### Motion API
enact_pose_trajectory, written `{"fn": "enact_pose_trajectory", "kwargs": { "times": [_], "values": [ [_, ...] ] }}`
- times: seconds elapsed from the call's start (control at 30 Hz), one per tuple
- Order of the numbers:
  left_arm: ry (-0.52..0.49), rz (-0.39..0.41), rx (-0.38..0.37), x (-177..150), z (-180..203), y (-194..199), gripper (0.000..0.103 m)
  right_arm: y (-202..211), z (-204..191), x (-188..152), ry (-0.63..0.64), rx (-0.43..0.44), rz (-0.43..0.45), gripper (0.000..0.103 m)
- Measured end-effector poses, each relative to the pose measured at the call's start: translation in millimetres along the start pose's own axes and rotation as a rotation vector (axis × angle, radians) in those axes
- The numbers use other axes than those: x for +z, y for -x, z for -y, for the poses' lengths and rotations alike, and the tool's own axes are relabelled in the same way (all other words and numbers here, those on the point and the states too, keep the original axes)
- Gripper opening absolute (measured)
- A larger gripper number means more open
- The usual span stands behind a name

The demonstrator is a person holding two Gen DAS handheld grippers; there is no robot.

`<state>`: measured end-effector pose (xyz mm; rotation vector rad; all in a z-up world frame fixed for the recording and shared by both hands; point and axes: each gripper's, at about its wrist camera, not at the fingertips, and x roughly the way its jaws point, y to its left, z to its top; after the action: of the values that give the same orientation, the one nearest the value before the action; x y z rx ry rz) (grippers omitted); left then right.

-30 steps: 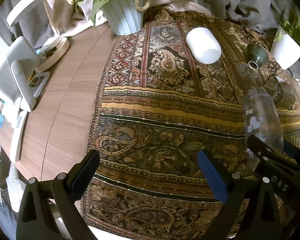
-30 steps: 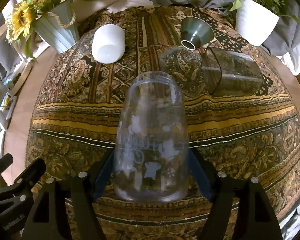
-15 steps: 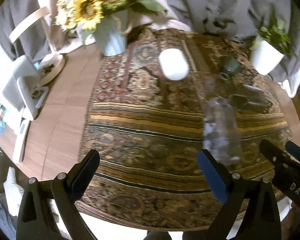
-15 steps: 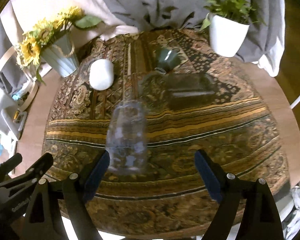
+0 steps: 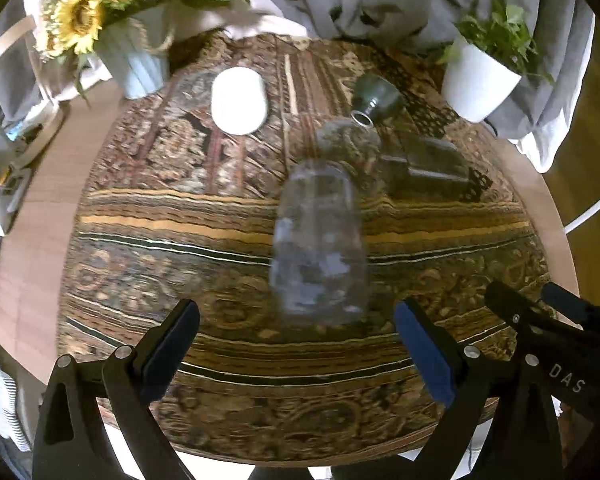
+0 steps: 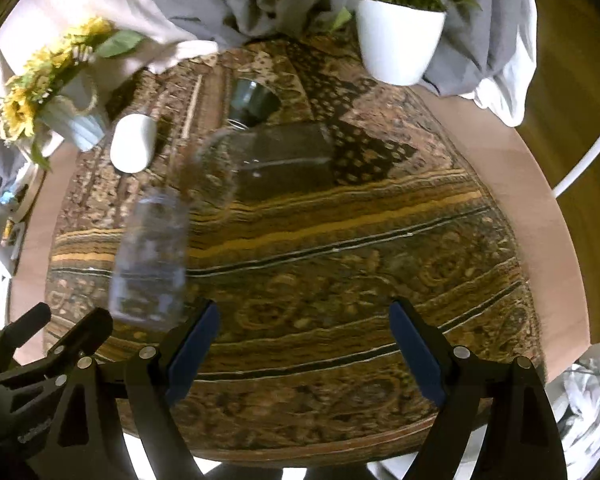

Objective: Flip cup upside down
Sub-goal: 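Grasp the jar with the left tool while the right tool releases it, then rotate the held jar with the left tool so its opening faces down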

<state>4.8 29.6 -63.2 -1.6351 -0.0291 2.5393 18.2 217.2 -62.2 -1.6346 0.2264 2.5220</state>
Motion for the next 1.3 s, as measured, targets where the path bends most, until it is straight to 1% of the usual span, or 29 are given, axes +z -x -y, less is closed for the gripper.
{"fn": "enact_pose_trajectory", "kwargs": {
  "times": [0.2,0.37,0.47,0.53,0.6,0.8,0.97,1.23,1.3],
  "values": [
    [0.004,-0.018,0.004,-5,12,-22,0.099,-15,20,-3,0.003,-0.025,-0.035,0.087],
    [0.015,0.002,0.017,-3,13,-34,0.093,-23,24,-6,0.008,-0.020,-0.053,0.087],
    [0.007,0.000,0.023,-2,14,-41,0.086,-27,23,-6,0.017,-0.015,-0.060,0.087],
    [0.004,-0.008,0.029,-3,15,-45,0.076,-29,22,-7,0.028,-0.016,-0.061,0.087],
    [0.008,-0.006,0.034,-4,14,-48,0.071,-29,22,-7,0.033,-0.015,-0.061,0.087],
    [-0.001,0.020,0.052,-4,17,-43,0.070,-30,24,-7,0.041,-0.020,-0.065,0.087],
    [-0.013,0.069,0.068,1,21,-24,0.070,-25,26,-3,0.035,-0.008,-0.051,0.087],
    [-0.033,0.126,0.093,20,23,-3,0.070,-13,25,10,0.017,0.034,-0.008,0.087],
    [-0.038,0.129,0.094,25,23,-1,0.070,-12,25,13,0.011,0.043,0.001,0.087]
  ]
}}
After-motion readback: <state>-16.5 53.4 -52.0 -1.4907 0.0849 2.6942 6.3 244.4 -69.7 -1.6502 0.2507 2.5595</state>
